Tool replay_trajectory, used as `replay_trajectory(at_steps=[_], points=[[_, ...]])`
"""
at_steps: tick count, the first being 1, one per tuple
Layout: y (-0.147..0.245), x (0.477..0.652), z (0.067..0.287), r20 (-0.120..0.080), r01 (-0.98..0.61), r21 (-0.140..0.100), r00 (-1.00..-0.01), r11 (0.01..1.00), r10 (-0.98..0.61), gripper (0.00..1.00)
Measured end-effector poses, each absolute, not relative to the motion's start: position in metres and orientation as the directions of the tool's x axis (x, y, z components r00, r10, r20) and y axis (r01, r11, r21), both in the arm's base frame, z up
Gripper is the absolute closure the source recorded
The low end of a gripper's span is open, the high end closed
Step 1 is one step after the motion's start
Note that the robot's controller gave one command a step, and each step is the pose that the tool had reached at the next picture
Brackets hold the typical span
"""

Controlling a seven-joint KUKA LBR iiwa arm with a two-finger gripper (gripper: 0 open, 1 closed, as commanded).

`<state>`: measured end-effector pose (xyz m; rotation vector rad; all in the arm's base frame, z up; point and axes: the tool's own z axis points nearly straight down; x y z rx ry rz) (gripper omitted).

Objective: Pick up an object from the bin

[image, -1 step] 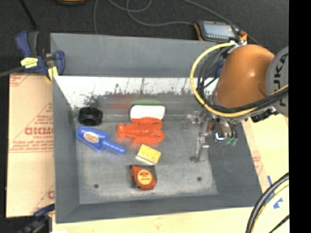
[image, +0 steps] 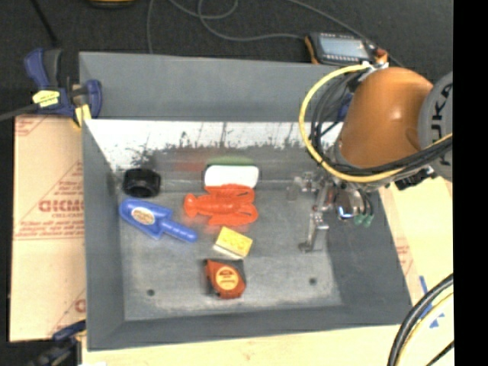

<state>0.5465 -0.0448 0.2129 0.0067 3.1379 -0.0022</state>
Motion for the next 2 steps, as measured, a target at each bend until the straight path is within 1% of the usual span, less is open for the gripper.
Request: replay_trajectory(at_steps=[1, 2], points=[[0.007, 0.541, 0.166, -0.009, 0.03, 0.0, -1.0, 1.0, 0.03, 0.0], [0.034, 0.542, 0.142, 0.0, 0.024, 0.003, -1.0, 1.0, 0.024, 0.0]])
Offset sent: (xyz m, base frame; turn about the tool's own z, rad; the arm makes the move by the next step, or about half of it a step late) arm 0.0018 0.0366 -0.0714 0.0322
